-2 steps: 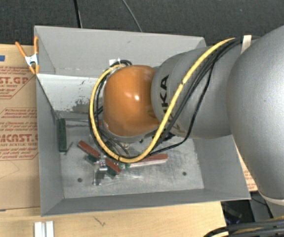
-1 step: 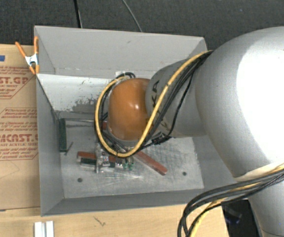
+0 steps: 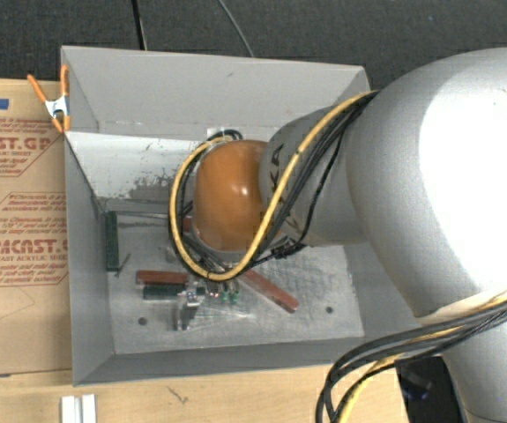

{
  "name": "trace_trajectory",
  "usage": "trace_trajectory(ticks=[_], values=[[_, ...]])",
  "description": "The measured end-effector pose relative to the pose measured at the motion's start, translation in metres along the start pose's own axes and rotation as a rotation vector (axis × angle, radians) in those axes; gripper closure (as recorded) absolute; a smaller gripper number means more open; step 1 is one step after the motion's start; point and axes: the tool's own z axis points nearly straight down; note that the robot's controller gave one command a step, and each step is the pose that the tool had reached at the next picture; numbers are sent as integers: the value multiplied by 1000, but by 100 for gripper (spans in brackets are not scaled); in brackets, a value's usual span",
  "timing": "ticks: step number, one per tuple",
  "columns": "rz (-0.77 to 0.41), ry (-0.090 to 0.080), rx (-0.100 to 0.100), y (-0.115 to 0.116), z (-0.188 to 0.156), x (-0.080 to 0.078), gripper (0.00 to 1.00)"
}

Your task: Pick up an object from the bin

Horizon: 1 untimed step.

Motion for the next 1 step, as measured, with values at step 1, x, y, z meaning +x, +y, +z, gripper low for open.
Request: trace_trajectory(ticks=[1], values=[[0, 2, 0, 0, 0, 0, 100]])
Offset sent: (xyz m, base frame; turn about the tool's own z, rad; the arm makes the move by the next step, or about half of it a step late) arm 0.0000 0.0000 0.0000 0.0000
